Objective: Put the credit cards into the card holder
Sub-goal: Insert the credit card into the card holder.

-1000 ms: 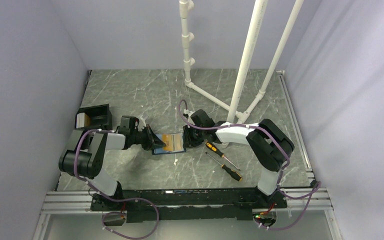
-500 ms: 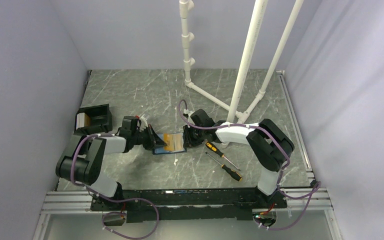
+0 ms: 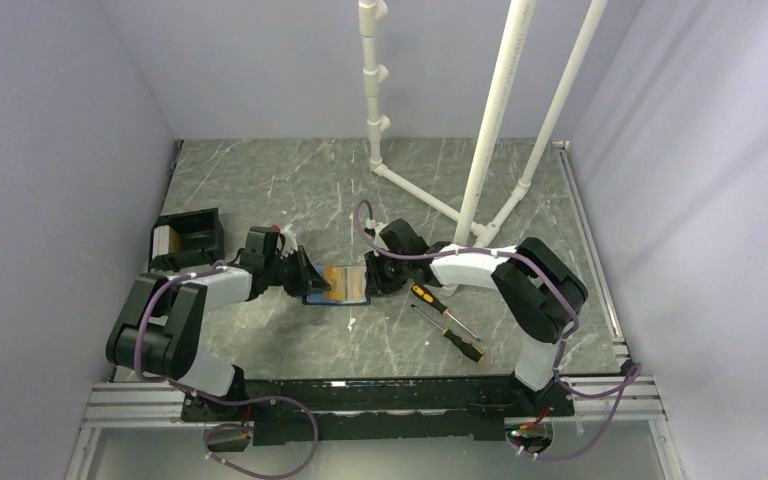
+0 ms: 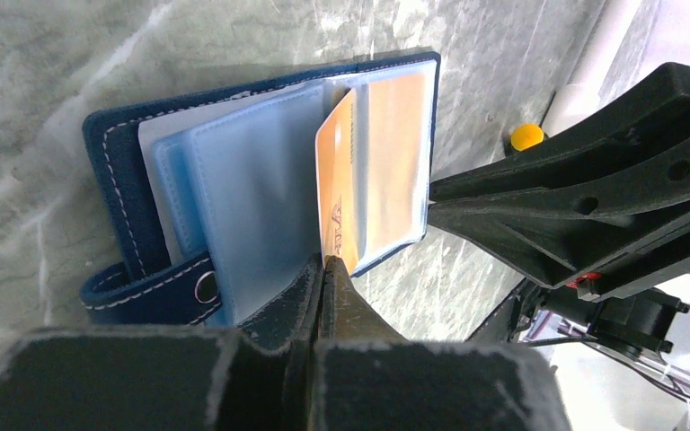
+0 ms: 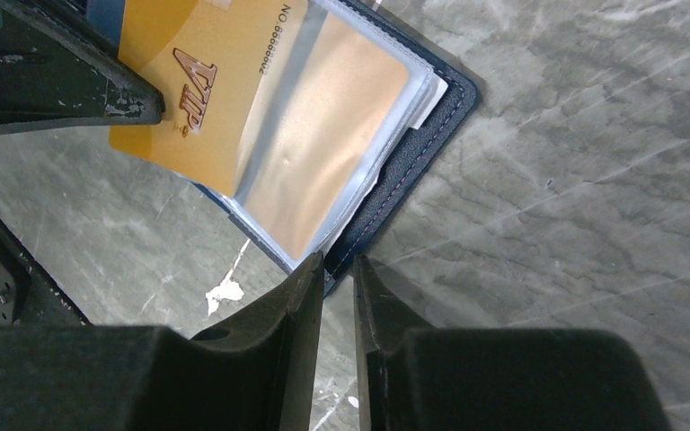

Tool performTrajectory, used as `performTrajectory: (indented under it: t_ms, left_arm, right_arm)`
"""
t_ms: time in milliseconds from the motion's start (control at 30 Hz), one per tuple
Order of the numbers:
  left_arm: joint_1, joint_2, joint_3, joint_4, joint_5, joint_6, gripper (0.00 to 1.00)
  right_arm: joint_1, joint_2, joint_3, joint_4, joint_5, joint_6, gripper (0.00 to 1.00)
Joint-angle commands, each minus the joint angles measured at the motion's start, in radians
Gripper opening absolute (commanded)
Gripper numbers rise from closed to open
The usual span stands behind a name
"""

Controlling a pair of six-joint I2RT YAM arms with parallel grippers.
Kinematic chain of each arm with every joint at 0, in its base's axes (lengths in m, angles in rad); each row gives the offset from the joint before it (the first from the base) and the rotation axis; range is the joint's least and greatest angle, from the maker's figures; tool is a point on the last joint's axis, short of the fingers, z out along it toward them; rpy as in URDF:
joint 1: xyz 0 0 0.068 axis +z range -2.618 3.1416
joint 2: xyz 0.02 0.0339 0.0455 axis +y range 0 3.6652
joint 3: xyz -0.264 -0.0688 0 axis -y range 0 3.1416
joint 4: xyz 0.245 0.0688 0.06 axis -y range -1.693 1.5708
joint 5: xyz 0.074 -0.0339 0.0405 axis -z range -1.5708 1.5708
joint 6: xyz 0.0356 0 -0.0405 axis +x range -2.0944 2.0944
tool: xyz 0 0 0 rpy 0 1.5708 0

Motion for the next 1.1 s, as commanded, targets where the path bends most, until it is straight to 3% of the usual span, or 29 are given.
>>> performTrajectory:
  t_ms: [0, 500, 667, 900, 1067]
  left_arm:
    - [-0.005, -0.036, 0.043, -0.111, -0.090, 0.093, 0.00]
    - [-0.005, 0.046, 0.096, -0.164, -0.039, 0.150, 0.00]
    - [-0.006, 0.070, 0.065, -0.092, 0.017, 0.072, 0.00]
    - [-0.010, 0.092, -0.041, 0.058, 0.036, -0.072, 0.00]
    - [-0.010, 0.065, -0.088, 0.144, 0.067, -0.137, 0.00]
  right_arm:
    - [0.020, 0.034, -0.001, -0.012, -0.018, -0.004, 0.22]
    - [0.031, 0.042, 0.005, -0.016, -0.014, -0.006, 0.22]
    - [0.028, 0.022, 0.002, -0.014, -0.052, 0.016, 0.22]
    - [0.003, -0.043, -0.018, 0.004, -0.060, 0.105, 0.40]
    - [-0.028, -0.056, -0.043, 0.038, -0.067, 0.150, 0.45]
